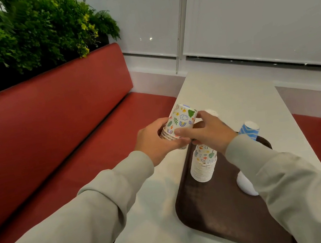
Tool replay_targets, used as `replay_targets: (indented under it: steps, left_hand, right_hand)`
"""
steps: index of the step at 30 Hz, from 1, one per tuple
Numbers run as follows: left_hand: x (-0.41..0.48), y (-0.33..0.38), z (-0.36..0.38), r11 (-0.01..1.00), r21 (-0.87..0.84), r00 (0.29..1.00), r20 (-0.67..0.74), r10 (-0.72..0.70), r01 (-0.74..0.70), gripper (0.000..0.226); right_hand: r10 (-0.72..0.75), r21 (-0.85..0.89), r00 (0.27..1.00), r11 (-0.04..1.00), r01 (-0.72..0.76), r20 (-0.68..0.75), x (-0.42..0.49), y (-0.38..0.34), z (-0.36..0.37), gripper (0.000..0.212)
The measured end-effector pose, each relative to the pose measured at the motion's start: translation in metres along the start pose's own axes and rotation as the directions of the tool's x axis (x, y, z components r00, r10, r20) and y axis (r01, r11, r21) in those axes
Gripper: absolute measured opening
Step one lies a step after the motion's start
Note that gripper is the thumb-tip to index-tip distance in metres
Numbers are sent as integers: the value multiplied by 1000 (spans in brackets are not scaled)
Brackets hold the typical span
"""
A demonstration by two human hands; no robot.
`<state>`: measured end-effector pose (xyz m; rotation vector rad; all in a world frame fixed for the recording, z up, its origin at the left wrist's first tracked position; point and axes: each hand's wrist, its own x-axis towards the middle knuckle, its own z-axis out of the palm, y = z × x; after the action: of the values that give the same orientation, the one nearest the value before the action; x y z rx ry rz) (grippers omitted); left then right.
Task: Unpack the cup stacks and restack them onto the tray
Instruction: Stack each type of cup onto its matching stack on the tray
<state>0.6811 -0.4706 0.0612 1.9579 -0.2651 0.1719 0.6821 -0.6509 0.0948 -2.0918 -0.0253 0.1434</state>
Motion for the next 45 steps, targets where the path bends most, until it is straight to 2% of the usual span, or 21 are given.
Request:
replay_targets:
  steps: [3, 7, 14, 17, 22, 24, 26, 29, 31, 45]
  left_hand:
    - [0, 0, -3, 999, 34, 999, 1, 42, -42, 59]
    - [0, -1, -9, 992, 104, 998, 25, 64, -66, 63]
    - [-3, -4, -10, 1000, 18, 999, 49, 8, -9, 79]
    - [-1, -7, -9, 998, 70, 998, 57, -14, 10, 70]
    - [2, -18, -1, 986, 160, 997, 61, -52, 42, 63]
    - [1, -24, 1, 982, 175, 996, 49, -79, 69, 63]
    - [2, -29, 2, 981, 164, 994, 20, -105, 101, 60]
    - [3, -31, 4, 982, 127, 990, -7, -138, 138, 56]
    - [5, -32, 5, 984, 92, 988, -9, -155, 155, 55]
    - [6, -29, 6, 991, -13, 991, 0, -134, 133, 55]
  right_hand:
    - [-20, 61, 1000, 998, 20, -8, -1, -1, 11, 72]
    - [-15, 124, 999, 992, 19, -33, 5, 1, 20, 83]
    - [2, 191, 999, 982, 7, -46, 10, 2, 17, 74]
    - [-4, 246, 999, 969, 16, -48, 12, 2, 8, 75]
    - [-17, 294, 990, 954, 57, -137, 14, 4, -16, 61]
    - [-9, 264, 982, 963, 60, -191, 13, 8, -25, 64]
    - [1, 163, 972, 986, 38, -235, 10, 14, -32, 68]
    - [0, -14, 966, 1000, -3, -259, 1, 22, -36, 65]
    - [15, -72, 968, 997, -34, -251, -1, 32, -36, 67]
    - [146, -185, 985, 970, -160, -89, -4, 82, -14, 84]
